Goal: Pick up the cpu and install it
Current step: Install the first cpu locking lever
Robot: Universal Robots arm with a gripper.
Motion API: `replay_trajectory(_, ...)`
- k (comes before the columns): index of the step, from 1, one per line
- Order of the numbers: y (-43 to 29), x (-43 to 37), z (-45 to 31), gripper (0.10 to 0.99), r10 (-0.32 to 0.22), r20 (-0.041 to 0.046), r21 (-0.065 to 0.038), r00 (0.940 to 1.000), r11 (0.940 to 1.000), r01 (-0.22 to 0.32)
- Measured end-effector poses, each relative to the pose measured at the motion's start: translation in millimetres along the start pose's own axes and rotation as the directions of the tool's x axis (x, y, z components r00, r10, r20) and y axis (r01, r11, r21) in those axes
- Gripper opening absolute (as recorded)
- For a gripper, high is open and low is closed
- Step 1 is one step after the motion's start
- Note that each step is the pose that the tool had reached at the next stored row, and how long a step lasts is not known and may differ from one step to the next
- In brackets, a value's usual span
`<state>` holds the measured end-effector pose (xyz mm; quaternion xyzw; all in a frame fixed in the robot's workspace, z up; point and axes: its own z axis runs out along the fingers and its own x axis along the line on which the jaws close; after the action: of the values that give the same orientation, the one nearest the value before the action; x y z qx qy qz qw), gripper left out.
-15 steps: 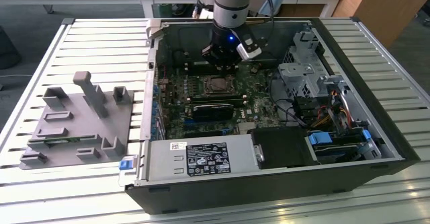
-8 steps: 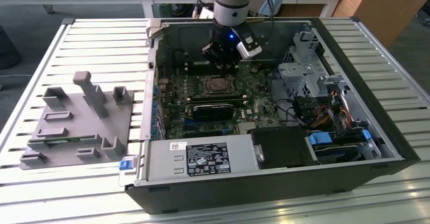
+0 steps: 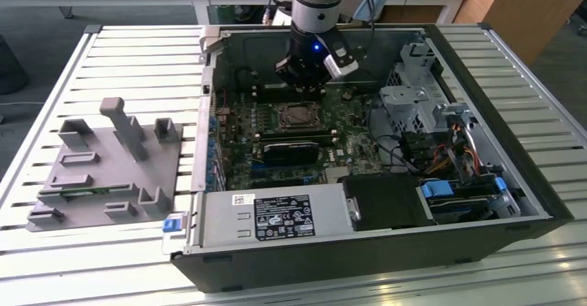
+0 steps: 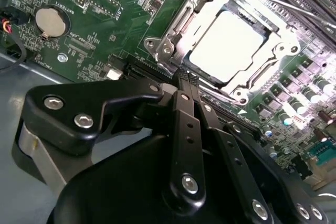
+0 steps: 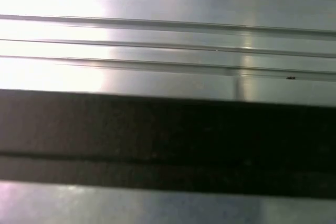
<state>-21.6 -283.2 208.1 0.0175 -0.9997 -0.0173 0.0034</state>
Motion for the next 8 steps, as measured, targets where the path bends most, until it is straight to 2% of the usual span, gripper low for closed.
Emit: replay_trajectory(8, -2.2, 0.1, -0.1, 0.106, 0.0, -0.0001, 0.0, 1.0, 1.0, 0.0)
